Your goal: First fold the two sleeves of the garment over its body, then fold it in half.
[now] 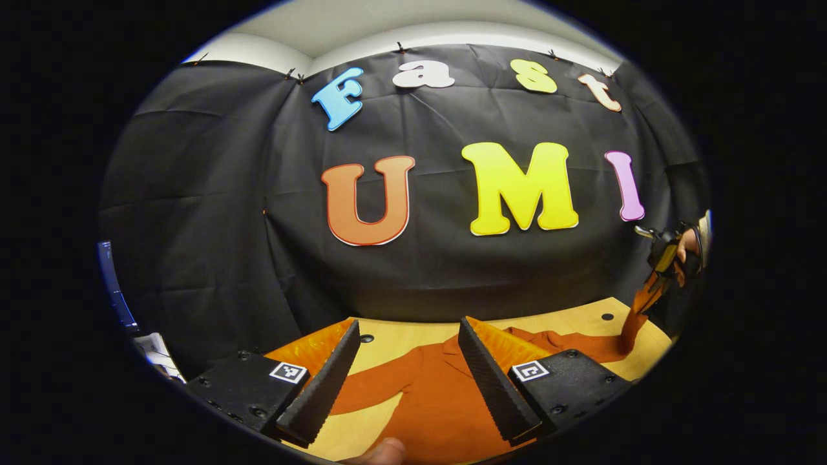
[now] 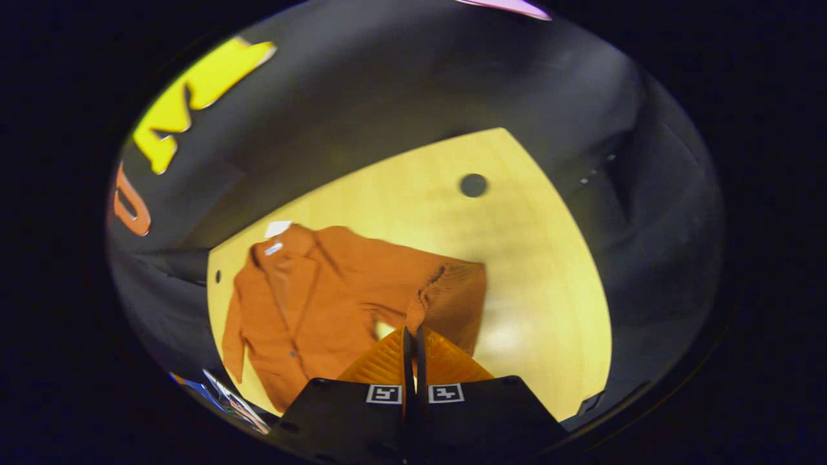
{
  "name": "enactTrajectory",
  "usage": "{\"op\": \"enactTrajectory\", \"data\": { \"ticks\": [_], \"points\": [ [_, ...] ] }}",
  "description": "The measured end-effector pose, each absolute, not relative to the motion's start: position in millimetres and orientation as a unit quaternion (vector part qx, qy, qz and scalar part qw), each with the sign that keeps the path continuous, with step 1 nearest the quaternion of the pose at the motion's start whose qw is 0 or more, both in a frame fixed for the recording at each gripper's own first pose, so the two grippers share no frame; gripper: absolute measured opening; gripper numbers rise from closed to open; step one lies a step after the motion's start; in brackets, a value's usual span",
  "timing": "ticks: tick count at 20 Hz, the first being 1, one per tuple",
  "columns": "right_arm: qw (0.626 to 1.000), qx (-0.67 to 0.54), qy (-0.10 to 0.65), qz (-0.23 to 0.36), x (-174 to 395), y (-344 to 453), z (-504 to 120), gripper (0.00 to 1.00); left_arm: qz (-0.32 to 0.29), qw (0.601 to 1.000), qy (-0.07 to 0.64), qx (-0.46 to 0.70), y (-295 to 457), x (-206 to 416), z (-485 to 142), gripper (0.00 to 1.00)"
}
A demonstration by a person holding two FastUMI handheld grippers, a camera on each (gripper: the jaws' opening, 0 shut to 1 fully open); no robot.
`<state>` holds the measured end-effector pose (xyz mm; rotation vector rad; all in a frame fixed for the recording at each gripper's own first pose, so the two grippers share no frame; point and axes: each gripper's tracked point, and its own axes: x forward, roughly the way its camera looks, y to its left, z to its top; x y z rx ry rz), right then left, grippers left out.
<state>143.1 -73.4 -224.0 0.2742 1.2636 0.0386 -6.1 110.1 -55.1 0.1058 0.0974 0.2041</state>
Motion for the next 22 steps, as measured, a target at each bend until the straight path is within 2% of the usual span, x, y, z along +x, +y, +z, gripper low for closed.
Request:
{"op": "enactTrajectory", "data": {
  "ticks": [6, 12, 15, 18, 22],
  "points": [
    [0.803, 0.071, 0.572, 0.151, 146.0, 145.1, -208.8, 0.00, 0.116, 0.990, 0.052, 0.055, 169.0, -17.4, -78.5, 0.99],
    [0.776, 0.016, 0.593, 0.216, 111.8, 322.8, -276.9, 0.00, 0.134, 0.985, 0.095, 0.057, 220.2, -47.1, -130.6, 0.99],
    [0.766, -0.034, 0.600, 0.227, 97.8, 368.9, -320.7, 0.00, 0.152, 0.980, 0.119, 0.048, 247.8, -62.2, -151.6, 0.99],
    [0.767, -0.076, 0.591, 0.237, 108.3, 400.3, -355.2, 0.00, 0.165, 0.977, 0.131, 0.036, 270.1, -78.5, -164.6, 0.99],
    [0.772, -0.071, 0.594, 0.215, 123.9, 407.8, -379.1, 0.00, 0.177, 0.972, 0.149, 0.038, 289.4, -87.3, -178.4, 0.99]
  ]
}}
